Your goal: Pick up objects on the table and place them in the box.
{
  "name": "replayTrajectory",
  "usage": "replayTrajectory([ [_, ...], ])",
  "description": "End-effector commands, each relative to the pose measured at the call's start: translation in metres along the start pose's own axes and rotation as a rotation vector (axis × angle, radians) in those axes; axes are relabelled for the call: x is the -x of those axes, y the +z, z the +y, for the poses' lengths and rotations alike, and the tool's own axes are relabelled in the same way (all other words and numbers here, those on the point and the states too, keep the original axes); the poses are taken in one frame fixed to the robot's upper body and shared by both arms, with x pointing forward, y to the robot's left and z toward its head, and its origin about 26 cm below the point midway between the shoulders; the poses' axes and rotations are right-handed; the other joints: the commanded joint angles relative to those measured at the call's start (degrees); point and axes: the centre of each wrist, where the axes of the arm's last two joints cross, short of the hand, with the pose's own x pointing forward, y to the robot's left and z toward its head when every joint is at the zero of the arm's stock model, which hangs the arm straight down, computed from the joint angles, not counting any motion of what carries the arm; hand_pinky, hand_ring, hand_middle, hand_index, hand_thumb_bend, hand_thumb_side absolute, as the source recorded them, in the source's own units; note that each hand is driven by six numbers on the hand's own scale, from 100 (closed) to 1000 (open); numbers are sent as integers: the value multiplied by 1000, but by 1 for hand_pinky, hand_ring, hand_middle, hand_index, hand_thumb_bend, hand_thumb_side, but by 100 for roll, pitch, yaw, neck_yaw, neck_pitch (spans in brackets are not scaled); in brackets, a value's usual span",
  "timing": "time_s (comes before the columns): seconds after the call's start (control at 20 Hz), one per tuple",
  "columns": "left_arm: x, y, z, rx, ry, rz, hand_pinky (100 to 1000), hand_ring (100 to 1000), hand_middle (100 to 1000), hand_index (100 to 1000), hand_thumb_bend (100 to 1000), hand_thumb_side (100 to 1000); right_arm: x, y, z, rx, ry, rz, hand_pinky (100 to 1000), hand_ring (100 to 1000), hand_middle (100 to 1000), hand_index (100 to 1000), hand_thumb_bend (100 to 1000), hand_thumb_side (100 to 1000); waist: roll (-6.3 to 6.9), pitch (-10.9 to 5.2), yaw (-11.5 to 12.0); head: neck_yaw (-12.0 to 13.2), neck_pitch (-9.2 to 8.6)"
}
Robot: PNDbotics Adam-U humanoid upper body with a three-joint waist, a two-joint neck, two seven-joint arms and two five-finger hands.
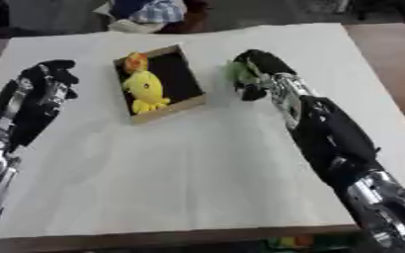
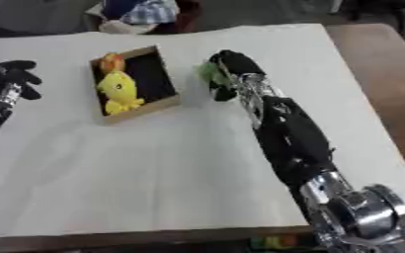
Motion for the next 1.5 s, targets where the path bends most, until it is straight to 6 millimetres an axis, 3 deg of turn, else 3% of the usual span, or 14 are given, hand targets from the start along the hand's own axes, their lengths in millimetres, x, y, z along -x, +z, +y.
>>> replayTrajectory([
  [0.05,-3,-1,7,-13,-13,-13,634,556,602,827,100,840,3,-2,-19,84,3,-15,603,540,466,630,100,100,-39,-159,10,11,-14],
  [0.2,-3,-1,6,-14,-11,-13,634,555,601,827,100,841,-2,-3,-31,167,5,-56,541,413,326,498,100,100,-43,-163,16,5,-14],
  [0.3,-3,-1,6,-12,-9,-15,634,555,601,827,100,840,-8,-4,-40,218,5,-88,545,381,296,473,100,100,-45,-164,21,-2,-14],
  [0.7,-7,-2,4,-13,0,-29,634,555,601,827,100,837,-53,-10,-66,273,-9,-272,556,375,288,468,100,100,-58,-178,62,-58,-14],
  [1.1,-11,-5,2,-5,11,-44,634,555,601,827,100,836,-105,-12,-54,183,-8,-434,606,423,317,497,100,100,-50,-170,174,-152,-14],
  [1.25,-11,-5,1,-4,15,-47,634,555,601,827,100,837,-118,-11,-42,138,14,-463,681,529,438,603,100,100,-43,-162,209,-174,-14],
  [1.35,-11,-6,0,-3,18,-47,635,555,601,827,100,837,-124,-11,-38,109,60,-477,749,675,673,820,100,100,-43,-157,218,-183,-14],
  [1.5,-11,-5,0,-3,19,-46,636,555,601,827,100,838,-124,-10,-36,94,136,-455,786,772,794,896,100,137,-49,-153,216,-177,-14],
])
